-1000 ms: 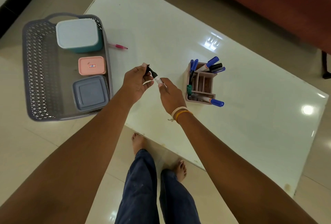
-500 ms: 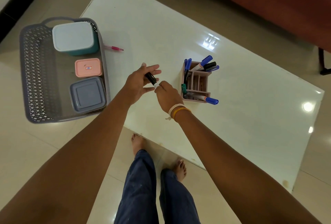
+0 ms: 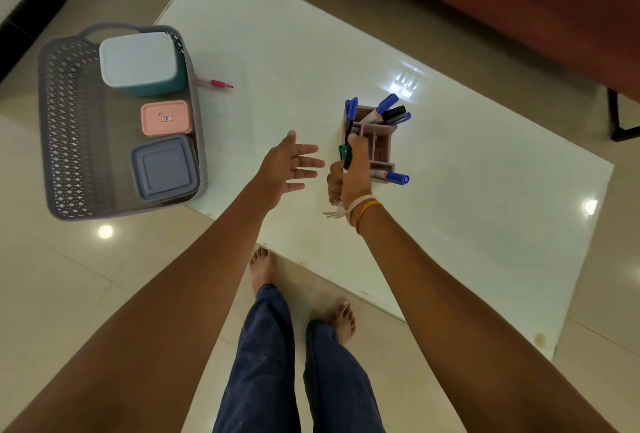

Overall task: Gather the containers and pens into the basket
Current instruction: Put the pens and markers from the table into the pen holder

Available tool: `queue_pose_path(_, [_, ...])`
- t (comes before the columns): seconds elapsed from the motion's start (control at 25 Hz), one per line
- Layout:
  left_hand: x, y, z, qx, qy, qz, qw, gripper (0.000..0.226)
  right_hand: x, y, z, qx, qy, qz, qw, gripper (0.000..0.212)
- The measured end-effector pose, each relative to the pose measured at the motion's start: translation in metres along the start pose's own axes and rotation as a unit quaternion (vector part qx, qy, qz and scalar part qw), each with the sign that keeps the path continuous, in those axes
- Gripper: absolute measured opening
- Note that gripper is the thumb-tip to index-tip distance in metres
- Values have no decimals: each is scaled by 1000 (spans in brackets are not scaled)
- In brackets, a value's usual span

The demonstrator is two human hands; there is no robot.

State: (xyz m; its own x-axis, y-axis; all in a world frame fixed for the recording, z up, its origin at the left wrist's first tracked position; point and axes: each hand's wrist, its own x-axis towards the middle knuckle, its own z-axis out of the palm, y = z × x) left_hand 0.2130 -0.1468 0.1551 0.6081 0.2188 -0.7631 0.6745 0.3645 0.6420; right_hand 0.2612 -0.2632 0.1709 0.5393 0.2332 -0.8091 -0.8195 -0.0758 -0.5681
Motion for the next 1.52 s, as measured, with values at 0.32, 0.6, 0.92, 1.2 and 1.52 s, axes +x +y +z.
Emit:
queue_pose_path(0.32, [-18,-25,29,26,-4,-13,1000,50,-2,-40,-44,86,-4,-266,960,41])
queue_pose_path(0.6, [-21,-33,21,21,30,-33,999,48,16,-48,-30,73,-43,-249,965,52])
queue_pose_path(0.92, [-17,-26,-25,-11,106,-35,994,36,15,-35,-13,-180,191,-335,905,29])
queue_pose_path(1.2, [0,1,-94,297,368,237,849,26,33,-31,104,-392,15,-453,801,23])
queue_pose_path(1.52, [43,-16,-168,574,246,182,760,70,134,-13,210,-695,-52,-286,658,46])
